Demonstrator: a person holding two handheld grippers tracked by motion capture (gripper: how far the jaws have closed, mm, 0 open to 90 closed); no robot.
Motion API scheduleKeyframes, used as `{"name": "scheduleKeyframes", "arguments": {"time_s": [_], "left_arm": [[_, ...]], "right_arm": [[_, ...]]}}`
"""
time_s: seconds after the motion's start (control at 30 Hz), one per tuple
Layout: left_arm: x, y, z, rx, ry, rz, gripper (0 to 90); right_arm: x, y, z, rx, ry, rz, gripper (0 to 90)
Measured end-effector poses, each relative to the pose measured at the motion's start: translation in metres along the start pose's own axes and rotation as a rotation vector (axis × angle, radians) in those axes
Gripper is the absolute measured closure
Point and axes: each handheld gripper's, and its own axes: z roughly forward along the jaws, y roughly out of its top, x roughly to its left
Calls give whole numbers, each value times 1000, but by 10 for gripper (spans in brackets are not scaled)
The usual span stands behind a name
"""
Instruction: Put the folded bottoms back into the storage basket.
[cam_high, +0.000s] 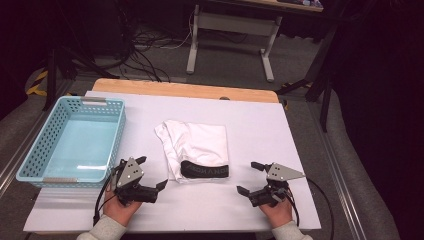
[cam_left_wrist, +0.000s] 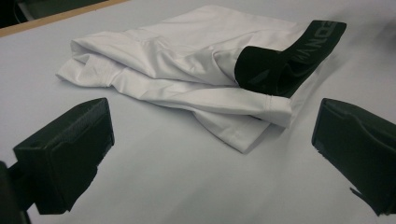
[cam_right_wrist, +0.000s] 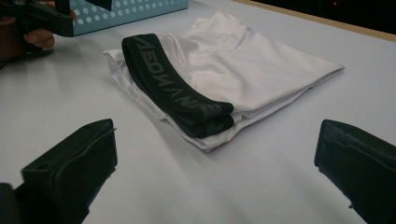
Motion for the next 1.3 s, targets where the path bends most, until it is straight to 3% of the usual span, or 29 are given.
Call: {"name": "scheduleKeyframes", "arguments": {"time_s": [0.17,0.33,0.73,1.3], "left_arm": [[0,1,0,10,2,3,1],[2,3,-1,-3,-37,-10,4],[2,11,1,18,-29,27,5],[4,18,4,24,-40,18,6]], "right_arm": [[0,0,0,4,5,2,1],[0,-1,2,16,7,4,1],[1,-1,2,20,9,5,1],[0,-1,2,25,10,7,1]]}}
